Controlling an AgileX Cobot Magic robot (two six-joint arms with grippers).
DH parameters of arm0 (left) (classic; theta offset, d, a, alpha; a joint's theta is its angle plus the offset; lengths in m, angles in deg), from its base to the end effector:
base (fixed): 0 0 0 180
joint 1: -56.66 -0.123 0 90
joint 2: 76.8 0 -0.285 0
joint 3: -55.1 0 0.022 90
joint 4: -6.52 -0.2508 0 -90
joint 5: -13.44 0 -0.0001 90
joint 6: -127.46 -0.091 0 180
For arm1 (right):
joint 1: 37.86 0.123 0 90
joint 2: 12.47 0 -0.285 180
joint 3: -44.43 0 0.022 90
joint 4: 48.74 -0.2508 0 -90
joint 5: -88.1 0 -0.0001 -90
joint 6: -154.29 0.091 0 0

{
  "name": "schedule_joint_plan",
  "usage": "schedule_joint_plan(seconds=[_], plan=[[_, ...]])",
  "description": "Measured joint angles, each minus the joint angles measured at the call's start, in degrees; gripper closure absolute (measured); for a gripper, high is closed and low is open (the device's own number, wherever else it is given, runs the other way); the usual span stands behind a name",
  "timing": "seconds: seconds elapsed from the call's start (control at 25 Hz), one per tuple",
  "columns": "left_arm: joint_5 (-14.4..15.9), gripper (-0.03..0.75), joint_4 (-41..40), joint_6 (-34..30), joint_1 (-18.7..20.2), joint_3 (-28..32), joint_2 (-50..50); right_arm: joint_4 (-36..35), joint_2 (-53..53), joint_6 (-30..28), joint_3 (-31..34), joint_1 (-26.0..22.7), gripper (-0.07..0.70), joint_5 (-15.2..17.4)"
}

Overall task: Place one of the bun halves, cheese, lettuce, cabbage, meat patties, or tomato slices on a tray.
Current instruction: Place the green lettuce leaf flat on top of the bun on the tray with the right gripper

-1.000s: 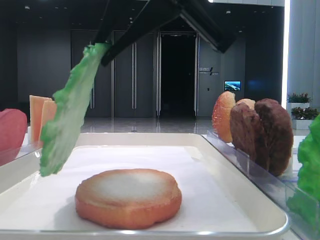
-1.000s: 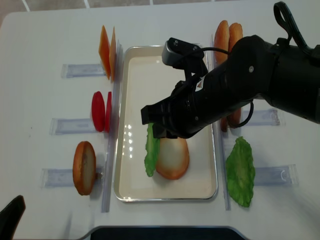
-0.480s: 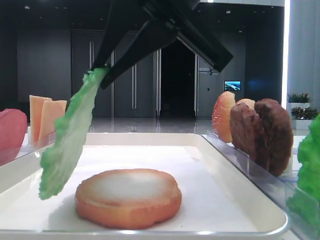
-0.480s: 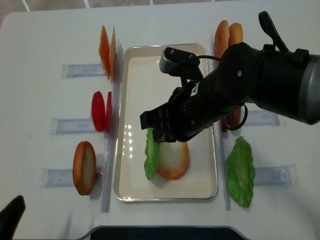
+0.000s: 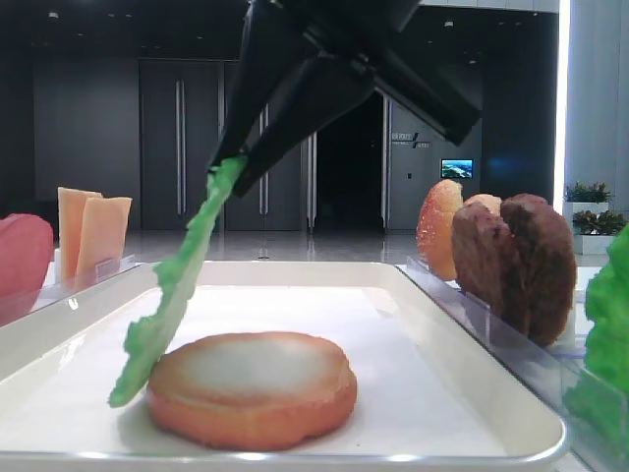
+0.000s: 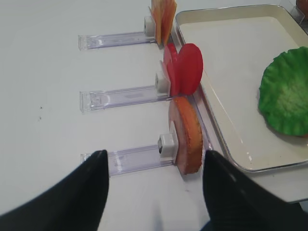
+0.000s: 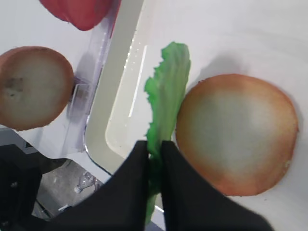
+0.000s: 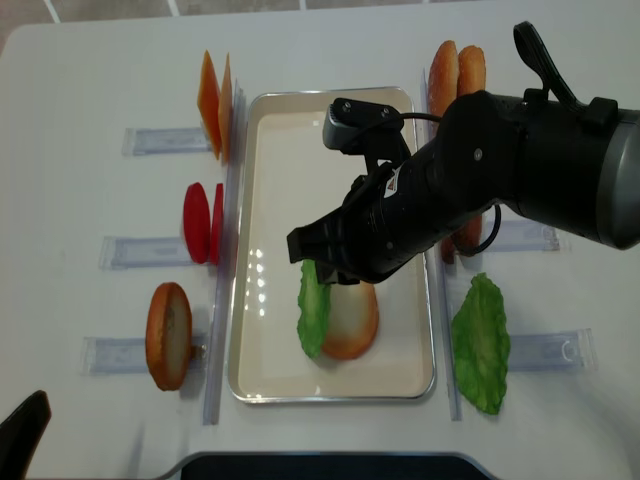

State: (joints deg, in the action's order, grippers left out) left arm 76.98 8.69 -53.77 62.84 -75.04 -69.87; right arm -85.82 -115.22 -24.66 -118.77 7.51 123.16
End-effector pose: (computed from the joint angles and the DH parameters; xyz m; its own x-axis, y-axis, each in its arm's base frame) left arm -0.0070 -0.0024 0.2672 -0.5012 0.0589 -0.8633 0.1390 0.9902 -0.0132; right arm 0.2136 0.2613 0.2234 -0.9350 -0.2239 -0.2751 -0.3418 0.7763 0.5296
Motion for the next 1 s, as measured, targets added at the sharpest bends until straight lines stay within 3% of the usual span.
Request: schedule_joint_plan(seconds=[1.0], plan=[[0.00,0.244,0.00,0.00,0.00,0.00,0.00,12.96,0.00,8.71,0.00,0.00,0.563,2.09]])
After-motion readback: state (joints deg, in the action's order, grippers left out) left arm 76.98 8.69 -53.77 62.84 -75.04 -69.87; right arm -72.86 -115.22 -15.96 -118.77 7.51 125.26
